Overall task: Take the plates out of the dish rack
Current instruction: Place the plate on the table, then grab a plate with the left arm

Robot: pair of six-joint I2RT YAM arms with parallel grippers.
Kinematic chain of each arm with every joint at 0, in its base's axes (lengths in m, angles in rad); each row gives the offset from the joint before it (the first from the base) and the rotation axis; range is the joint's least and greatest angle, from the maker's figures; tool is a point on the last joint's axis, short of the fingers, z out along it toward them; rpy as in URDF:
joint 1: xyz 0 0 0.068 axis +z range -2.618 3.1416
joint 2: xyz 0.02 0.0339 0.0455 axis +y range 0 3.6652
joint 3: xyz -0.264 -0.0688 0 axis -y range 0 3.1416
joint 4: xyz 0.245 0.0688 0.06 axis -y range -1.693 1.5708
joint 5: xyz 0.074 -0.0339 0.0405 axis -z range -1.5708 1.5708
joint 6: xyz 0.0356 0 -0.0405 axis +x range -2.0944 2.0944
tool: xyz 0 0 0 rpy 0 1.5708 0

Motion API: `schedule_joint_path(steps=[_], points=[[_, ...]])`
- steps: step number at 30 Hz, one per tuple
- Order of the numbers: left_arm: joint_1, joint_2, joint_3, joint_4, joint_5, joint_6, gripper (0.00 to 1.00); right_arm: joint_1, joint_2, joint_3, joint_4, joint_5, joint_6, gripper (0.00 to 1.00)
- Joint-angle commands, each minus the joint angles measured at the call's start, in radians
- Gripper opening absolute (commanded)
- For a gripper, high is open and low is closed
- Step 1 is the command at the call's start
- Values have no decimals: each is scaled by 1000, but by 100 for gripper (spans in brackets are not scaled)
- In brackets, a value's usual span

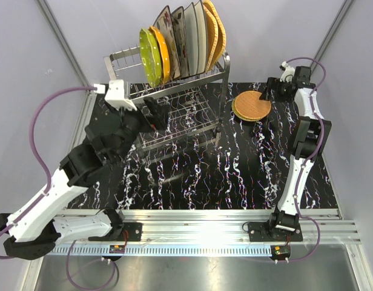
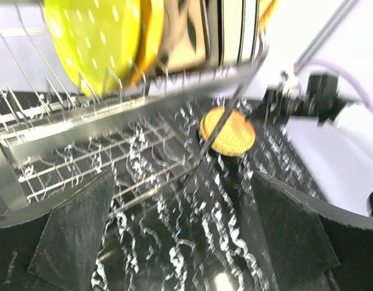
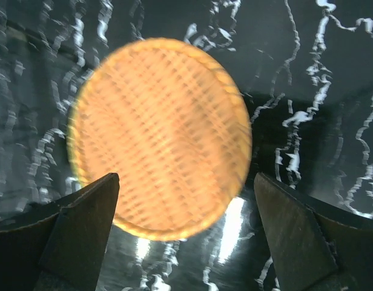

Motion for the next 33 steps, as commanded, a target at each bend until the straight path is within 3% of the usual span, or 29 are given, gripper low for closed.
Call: schedule_joint_path(steps=[1, 8, 13, 19, 26, 33], points=[[59, 47, 125, -54, 68, -48, 99, 12, -35, 20, -42, 87, -159, 100], [216, 120, 242, -84, 274, -68, 98, 10, -194, -107, -26, 65, -333, 100], [341, 193, 351, -121, 393, -82, 95, 12, -366, -213, -95, -169, -365, 100], [486, 265, 451, -152, 524, -108, 92, 41, -569, -395, -105, -369, -344, 100], [630, 342, 518, -158, 706, -140, 85, 85, -811, -581, -72, -426, -258, 100], [699, 423, 557, -149, 774, -134, 74, 105, -918, -647, -28, -446, -131, 100]])
